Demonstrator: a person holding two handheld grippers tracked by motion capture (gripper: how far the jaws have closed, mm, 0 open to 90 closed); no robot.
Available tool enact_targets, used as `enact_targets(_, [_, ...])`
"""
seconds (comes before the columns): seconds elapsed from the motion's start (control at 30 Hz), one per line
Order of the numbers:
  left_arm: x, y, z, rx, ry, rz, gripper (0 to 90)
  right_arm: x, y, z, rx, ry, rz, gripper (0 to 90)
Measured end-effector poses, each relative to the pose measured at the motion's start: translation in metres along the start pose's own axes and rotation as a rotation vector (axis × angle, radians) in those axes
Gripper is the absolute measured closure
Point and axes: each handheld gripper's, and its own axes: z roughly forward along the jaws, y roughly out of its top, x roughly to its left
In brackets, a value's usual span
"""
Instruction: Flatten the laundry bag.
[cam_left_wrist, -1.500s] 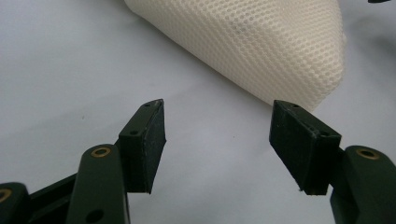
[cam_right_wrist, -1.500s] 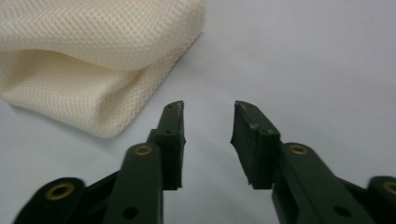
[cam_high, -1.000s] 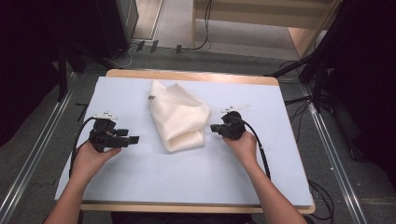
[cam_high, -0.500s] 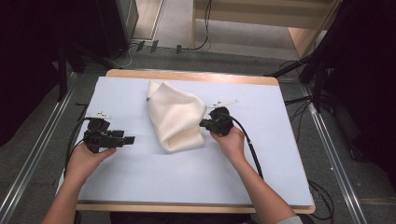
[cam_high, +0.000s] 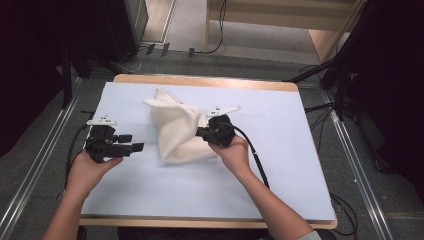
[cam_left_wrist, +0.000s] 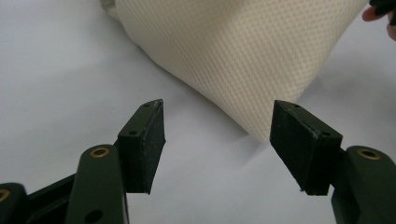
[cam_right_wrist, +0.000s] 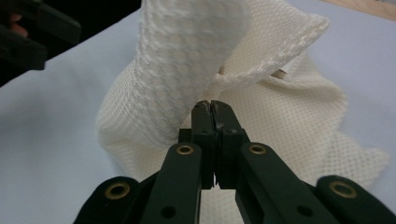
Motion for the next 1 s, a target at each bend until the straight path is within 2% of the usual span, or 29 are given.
enact_targets(0.07, [0.006,-0.001,-0.007,-0.013,0.006,-0.014,37.0,0.003,0.001,-0.003,-0.006,0.007,-0.012,90.0])
enact_targets(0.13, [0.013,-0.002,-0.012,-0.017,0.016,-0.027,37.0,0.004,0.002,-0.008,-0.004,-0.011,-0.032,89.9])
enact_targets(0.17, [0.016,-0.004,-0.013,-0.02,0.024,-0.035,37.0,0.001,0.001,-0.01,0.006,-0.018,-0.038,88.3])
enact_targets(0.27, [0.025,-0.007,-0.015,-0.019,0.039,-0.057,37.0,-0.013,-0.006,-0.012,0.028,-0.076,-0.038,87.3])
enact_targets(0.37, [0.029,-0.008,-0.016,-0.02,0.044,-0.069,37.1,-0.032,-0.014,-0.006,0.078,-0.118,0.005,81.0])
enact_targets(0.43, [0.029,-0.008,-0.016,-0.019,0.046,-0.066,37.1,-0.043,-0.021,0.0,0.115,-0.141,0.032,73.7])
enact_targets(0.5, [0.028,-0.008,-0.014,-0.02,0.045,-0.067,37.1,-0.051,-0.027,0.006,0.148,-0.15,0.058,68.8])
enact_targets(0.63, [0.028,-0.009,-0.012,-0.009,0.041,-0.06,37.1,-0.056,-0.033,0.017,0.172,-0.146,0.089,58.9])
enact_targets(0.7, [0.028,-0.009,-0.013,-0.01,0.042,-0.061,37.1,-0.055,-0.036,0.023,0.181,-0.126,0.089,58.0])
enact_targets(0.77, [0.029,-0.009,-0.013,-0.018,0.044,-0.065,37.1,-0.05,-0.037,0.029,0.2,-0.13,0.065,60.6])
enact_targets(0.83, [0.03,-0.01,-0.014,-0.018,0.044,-0.068,37.2,-0.045,-0.039,0.032,0.212,-0.151,0.038,70.2])
enact_targets(0.87, [0.031,-0.01,-0.013,-0.019,0.045,-0.072,37.3,-0.043,-0.039,0.032,0.21,-0.163,0.03,78.1])
enact_targets(0.9, [0.032,-0.01,-0.013,-0.02,0.044,-0.073,37.3,-0.044,-0.039,0.031,0.21,-0.137,0.034,82.4])
enact_targets(1.0, [0.033,-0.011,-0.013,-0.016,0.045,-0.077,37.4,-0.047,-0.035,0.025,0.199,-0.117,0.05,85.8])
